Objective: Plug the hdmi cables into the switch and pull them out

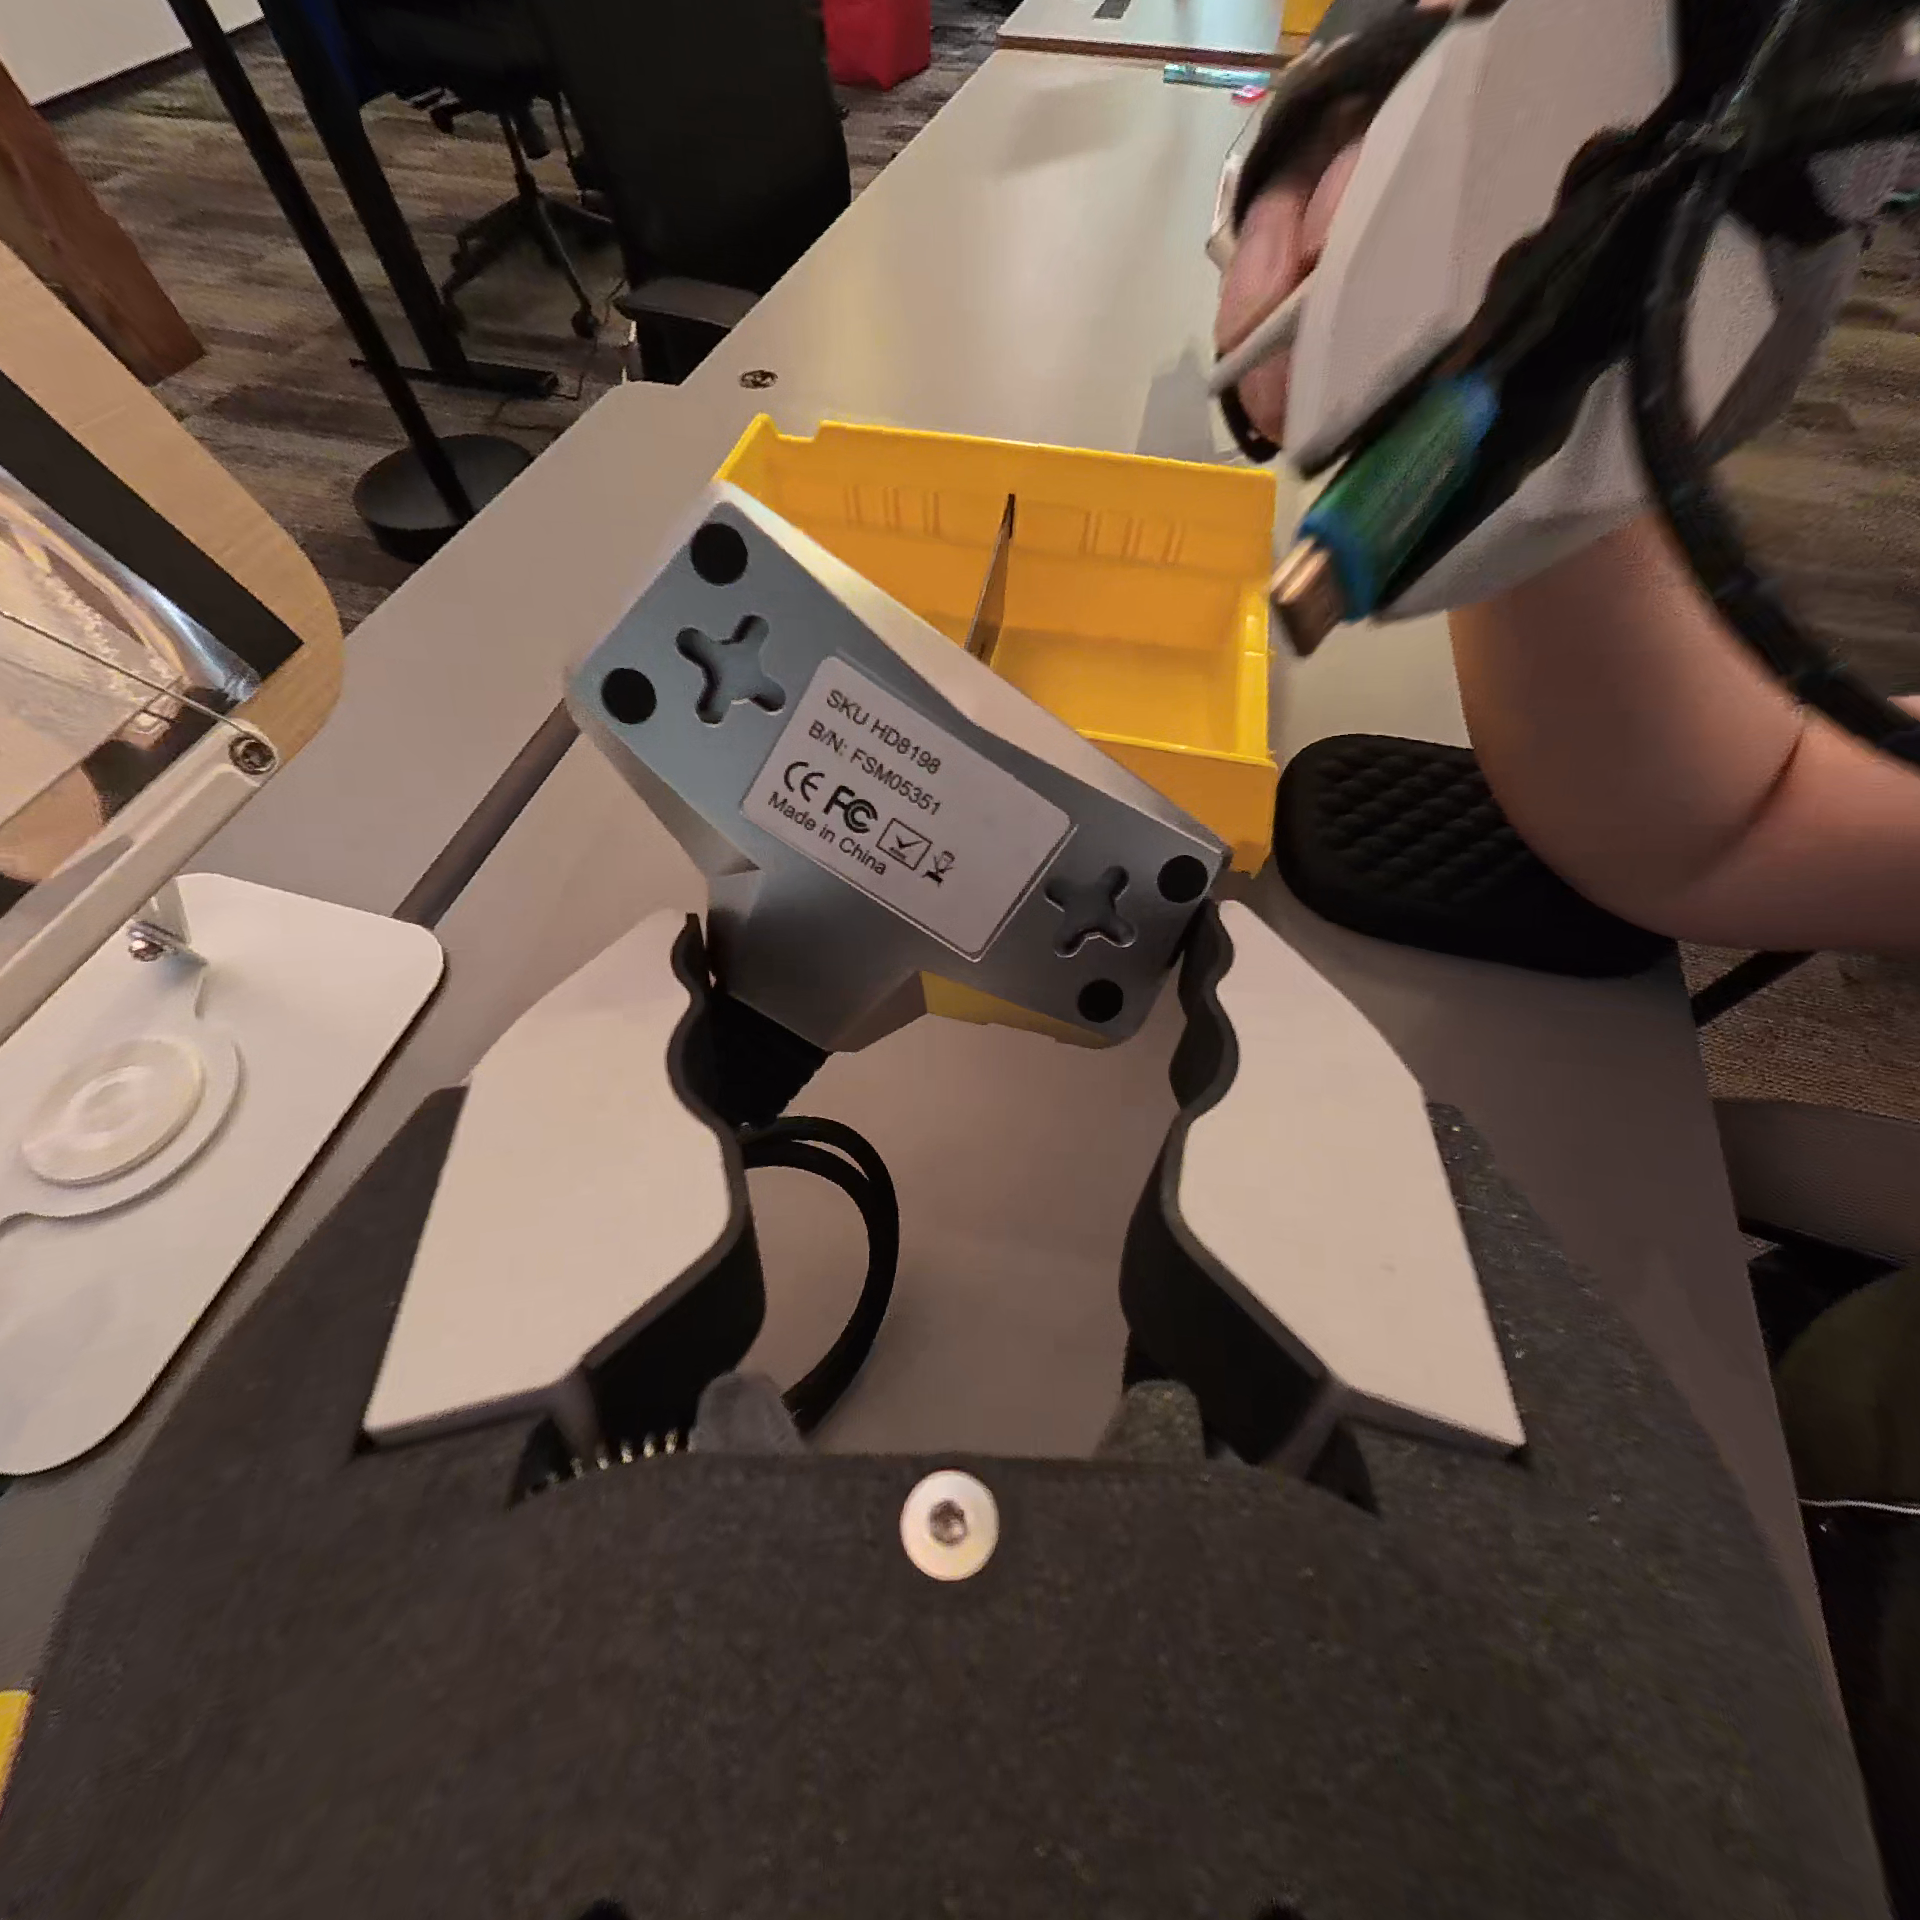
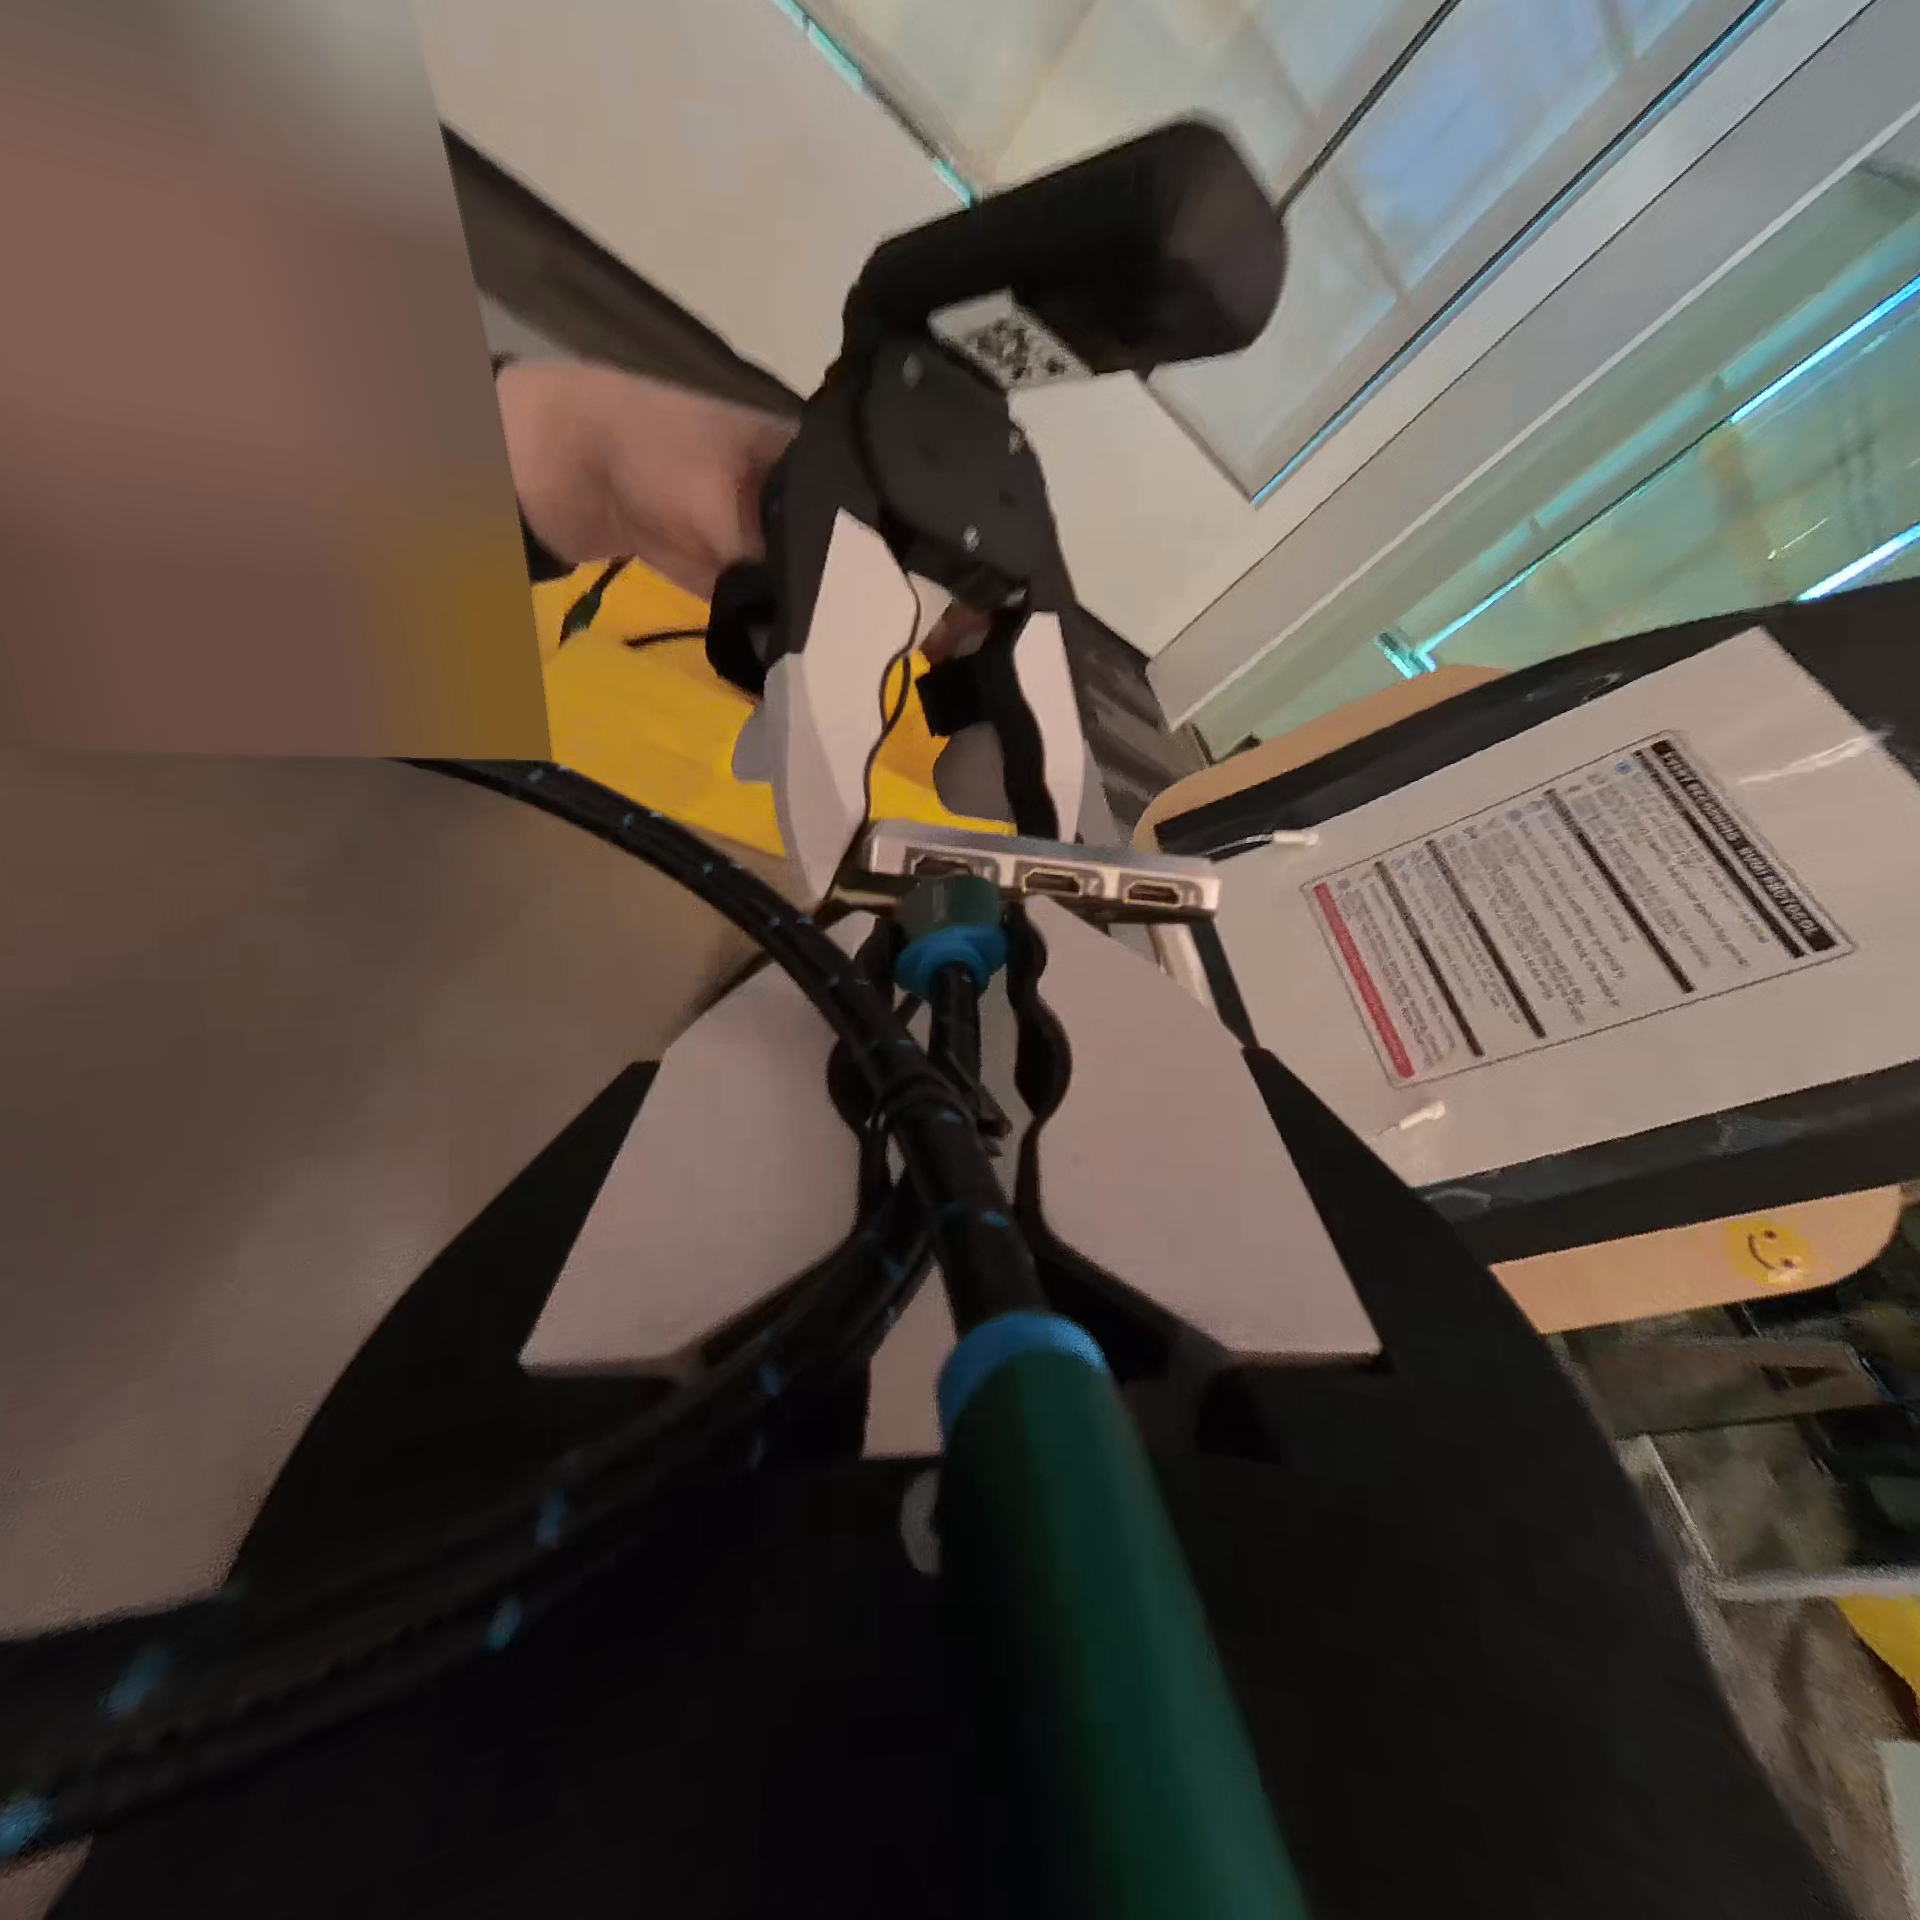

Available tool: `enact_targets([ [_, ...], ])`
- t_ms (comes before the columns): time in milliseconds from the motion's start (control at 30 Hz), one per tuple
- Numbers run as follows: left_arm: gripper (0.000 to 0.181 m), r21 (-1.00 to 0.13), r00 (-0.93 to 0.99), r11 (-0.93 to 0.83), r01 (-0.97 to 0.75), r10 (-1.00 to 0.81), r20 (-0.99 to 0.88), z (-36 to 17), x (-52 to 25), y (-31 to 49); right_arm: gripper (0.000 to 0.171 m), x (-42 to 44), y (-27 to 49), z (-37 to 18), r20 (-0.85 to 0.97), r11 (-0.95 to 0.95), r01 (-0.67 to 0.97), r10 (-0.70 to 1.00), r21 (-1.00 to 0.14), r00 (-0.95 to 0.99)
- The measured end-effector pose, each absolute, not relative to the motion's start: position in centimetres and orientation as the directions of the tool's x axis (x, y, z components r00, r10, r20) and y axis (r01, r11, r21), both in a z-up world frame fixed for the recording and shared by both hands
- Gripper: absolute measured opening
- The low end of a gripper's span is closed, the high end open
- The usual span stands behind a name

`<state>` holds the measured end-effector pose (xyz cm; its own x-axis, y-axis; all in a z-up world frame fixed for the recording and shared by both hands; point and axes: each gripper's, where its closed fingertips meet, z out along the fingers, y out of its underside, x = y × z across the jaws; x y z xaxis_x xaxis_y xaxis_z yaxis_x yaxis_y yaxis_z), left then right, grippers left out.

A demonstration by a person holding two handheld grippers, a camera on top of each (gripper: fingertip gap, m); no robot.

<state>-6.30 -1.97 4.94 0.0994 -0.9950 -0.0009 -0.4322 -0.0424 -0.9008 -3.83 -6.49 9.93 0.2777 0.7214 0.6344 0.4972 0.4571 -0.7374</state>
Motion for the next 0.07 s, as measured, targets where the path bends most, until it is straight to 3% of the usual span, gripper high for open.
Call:
enact_targets([
  [33, 0.087, -0.900, 0.100, -0.037, -0.435, -0.995, -0.007, 4.90, -6.30, -1.97, 0.021, -4.00, -6.10, 9.46, 0.635, 0.445, 0.519, 0.721, -0.730, 0.277],
  [67, 0.086, -0.897, 0.101, -0.031, -0.440, -0.995, -0.015, 4.83, -6.30, -1.96, 0.021, -4.17, -5.79, 9.05, 0.629, 0.430, 0.530, 0.726, -0.730, 0.277],
])
